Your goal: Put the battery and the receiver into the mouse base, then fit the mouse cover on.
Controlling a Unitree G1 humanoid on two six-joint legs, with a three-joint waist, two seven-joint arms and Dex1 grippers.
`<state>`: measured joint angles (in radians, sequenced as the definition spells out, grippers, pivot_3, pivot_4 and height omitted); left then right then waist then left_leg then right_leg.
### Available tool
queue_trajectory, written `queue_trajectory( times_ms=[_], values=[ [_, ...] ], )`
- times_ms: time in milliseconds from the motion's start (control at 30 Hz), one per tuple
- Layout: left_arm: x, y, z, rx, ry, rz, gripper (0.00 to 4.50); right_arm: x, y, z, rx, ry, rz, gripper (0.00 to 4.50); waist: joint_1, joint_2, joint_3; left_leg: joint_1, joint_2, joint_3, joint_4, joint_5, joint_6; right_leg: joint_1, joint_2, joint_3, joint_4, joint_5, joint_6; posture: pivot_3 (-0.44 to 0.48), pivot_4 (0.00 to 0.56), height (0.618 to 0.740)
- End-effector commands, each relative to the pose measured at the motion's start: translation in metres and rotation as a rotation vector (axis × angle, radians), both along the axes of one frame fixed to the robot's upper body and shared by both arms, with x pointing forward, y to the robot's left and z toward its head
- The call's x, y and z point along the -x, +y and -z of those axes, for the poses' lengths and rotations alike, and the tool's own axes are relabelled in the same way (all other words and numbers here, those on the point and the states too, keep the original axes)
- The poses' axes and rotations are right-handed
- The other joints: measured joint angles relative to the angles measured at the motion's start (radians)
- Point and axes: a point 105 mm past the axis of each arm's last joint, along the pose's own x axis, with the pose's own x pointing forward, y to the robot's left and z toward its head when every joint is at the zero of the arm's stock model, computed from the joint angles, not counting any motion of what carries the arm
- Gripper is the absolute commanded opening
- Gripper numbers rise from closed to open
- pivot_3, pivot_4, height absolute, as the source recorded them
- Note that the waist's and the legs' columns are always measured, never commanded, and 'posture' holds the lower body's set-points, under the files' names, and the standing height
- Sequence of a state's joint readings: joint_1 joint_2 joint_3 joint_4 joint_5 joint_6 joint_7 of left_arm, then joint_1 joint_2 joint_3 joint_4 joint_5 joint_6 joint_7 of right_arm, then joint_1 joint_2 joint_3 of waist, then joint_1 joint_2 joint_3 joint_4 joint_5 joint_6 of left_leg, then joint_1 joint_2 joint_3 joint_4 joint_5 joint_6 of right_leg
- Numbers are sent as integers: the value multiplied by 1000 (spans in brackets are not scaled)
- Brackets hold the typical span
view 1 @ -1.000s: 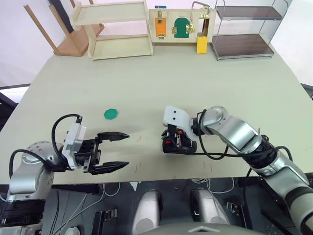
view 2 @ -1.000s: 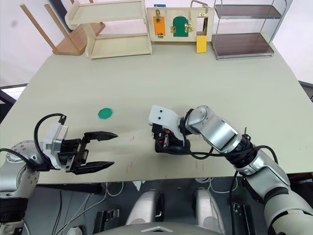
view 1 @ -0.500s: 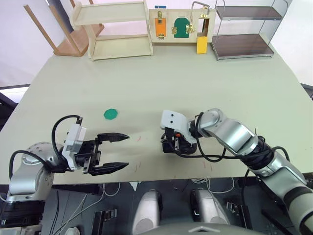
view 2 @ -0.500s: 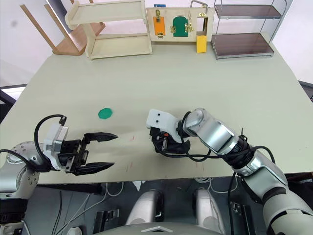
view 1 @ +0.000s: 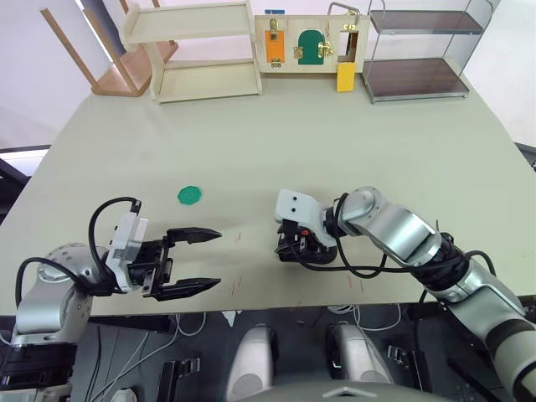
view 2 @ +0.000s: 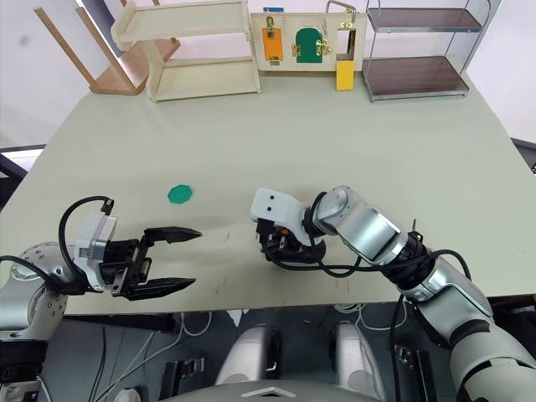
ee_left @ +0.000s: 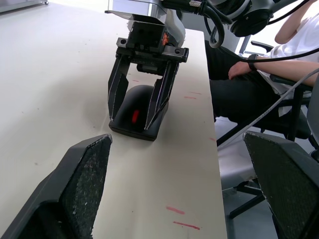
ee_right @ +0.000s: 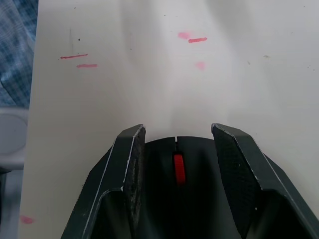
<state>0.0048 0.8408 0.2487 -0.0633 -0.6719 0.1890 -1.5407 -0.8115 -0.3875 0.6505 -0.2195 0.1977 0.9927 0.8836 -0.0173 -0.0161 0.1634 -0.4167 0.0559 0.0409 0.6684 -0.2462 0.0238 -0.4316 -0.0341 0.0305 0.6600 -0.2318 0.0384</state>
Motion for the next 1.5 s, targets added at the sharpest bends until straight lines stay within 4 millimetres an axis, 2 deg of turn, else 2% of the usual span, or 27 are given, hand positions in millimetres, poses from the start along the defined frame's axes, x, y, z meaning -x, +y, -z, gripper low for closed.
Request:
queue_trajectory(
  times_ms=[33, 333, 533, 700, 800, 900, 1000, 1133, 1500],
  values=[
    [2, 2, -7, -9, -37, 16, 4500, 2, 4, -6, -13, -45, -24, 2176, 0, 0, 0, 0, 0, 0, 0, 0, 0, 0, 0, 0, 0, 0, 0, 0, 150, 740],
    [3, 2, -6, -10, -36, 17, 4500, 1, -9, 16, 100, -26, -1, 2176, 1, 0, 0, 0, 0, 0, 0, 0, 0, 0, 0, 0, 0, 0, 0, 0, 150, 740],
    [3, 2, -6, -9, -36, 18, 4500, 0, -9, 12, 95, -40, 6, 2176, 3, 0, 0, 0, 0, 0, 0, 0, 0, 0, -1, 0, 0, 0, 0, 0, 150, 740],
    [1, 0, -6, -6, -40, 19, 4500, -4, 0, -18, -74, -101, 4, 2176, 2, 0, 0, 0, 0, 0, 0, 0, 0, 0, -1, 0, 0, 0, 0, 0, 150, 740],
    [0, -1, -6, -6, -46, 21, 4500, 5, -11, -40, -185, -106, -21, 2176, 4, -1, 0, 0, 0, 0, 0, 0, 0, 0, 0, 0, 0, 0, 0, 0, 150, 740],
    [0, -1, -7, -5, -50, 23, 4500, 14, -25, -52, -269, -91, -24, 2176, 3, -1, 1, -1, 0, 0, 0, 0, 0, 0, -1, 0, -1, 0, 0, 0, 150, 740],
    [-1, -3, -7, -3, -53, 28, 4500, 17, -37, -56, -347, -71, 9, 2176, 2, -1, 1, -1, 0, 0, -1, 0, 0, 0, -1, 0, -2, 0, 0, 0, 150, 740],
    [-3, -3, -8, -2, -60, 37, 4500, 20, -59, -50, -399, -56, 48, 2176, 3, -2, 1, -1, 0, 0, -1, 0, 0, 0, 0, 0, -2, 0, 0, 0, 150, 740],
    [-9, -3, -11, -11, -68, 52, 4500, 19, -74, -36, -613, -124, 86, 2176, 3, -2, 1, 0, 0, 0, -1, 0, 0, 0, 1, 1, -1, -2, 3, 0, 150, 740]
  ],
)
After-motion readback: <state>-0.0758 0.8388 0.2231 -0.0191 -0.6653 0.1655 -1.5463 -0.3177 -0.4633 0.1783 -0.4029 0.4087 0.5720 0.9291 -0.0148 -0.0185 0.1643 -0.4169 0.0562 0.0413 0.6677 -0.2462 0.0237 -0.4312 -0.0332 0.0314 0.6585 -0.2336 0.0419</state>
